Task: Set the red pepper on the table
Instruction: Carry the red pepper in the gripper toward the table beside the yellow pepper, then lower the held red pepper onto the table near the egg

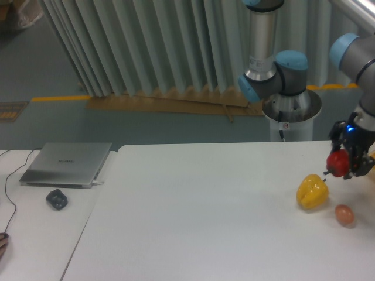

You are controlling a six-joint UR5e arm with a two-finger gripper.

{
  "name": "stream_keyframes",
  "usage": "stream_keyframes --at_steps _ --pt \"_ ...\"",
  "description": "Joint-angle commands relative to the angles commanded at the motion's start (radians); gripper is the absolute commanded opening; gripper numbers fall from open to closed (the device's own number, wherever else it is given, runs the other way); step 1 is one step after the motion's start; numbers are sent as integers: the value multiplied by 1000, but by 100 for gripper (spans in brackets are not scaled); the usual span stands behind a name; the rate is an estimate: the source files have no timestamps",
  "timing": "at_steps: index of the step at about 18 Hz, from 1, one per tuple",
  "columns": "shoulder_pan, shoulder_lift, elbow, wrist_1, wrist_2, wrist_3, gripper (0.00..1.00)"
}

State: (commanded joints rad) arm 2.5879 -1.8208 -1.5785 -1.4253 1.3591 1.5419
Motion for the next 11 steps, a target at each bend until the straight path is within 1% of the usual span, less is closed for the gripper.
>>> stream_keyframes --at_steps 2,4,8,10,11 --pt "-17 -18 5 38 0 -32 52" --pt "-28 -41 21 68 6 -37 52" --pt "-34 -83 54 100 11 -29 52" --pt "-35 -95 61 143 26 -28 52" --pt "-37 -98 63 170 59 -26 52"
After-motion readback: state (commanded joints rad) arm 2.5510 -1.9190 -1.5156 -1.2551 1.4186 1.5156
